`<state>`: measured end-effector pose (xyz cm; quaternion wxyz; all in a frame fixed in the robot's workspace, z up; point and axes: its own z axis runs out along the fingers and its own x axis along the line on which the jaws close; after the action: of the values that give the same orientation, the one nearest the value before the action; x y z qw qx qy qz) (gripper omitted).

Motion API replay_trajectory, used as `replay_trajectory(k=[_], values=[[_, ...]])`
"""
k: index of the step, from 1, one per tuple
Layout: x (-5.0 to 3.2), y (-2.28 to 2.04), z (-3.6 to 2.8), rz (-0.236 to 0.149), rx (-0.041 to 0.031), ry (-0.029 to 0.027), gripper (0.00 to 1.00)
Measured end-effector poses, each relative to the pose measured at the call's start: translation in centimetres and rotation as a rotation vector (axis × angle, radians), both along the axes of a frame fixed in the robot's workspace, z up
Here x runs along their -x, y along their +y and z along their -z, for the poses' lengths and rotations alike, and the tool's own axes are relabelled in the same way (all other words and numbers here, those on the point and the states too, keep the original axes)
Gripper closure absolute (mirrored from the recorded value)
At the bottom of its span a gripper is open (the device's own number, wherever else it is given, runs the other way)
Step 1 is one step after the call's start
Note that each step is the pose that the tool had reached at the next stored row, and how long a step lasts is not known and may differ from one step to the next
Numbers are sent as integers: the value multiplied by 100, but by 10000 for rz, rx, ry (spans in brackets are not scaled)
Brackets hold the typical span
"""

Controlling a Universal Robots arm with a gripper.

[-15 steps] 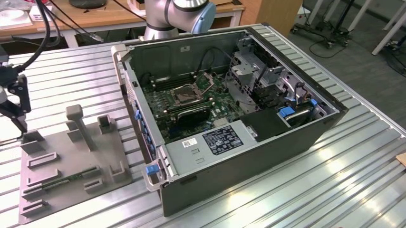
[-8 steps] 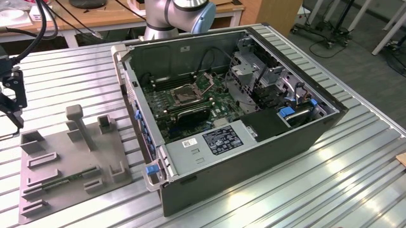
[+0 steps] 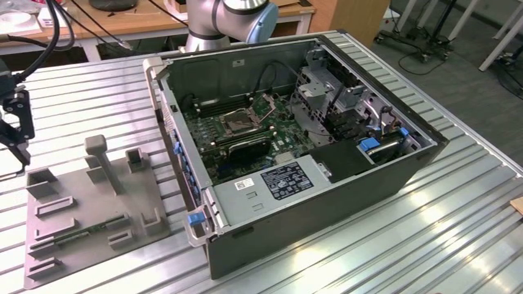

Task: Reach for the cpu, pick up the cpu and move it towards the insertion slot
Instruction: 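Pick up the cpu and move it towards the insertion slot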

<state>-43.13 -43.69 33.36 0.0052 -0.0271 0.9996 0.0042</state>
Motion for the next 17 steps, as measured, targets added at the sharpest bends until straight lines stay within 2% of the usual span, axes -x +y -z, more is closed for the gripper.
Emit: replay_trajectory(k=[11, 17], values=[[0, 0, -94, 1, -6, -3, 46], [0, 1, -121, 1, -7, -4, 46]])
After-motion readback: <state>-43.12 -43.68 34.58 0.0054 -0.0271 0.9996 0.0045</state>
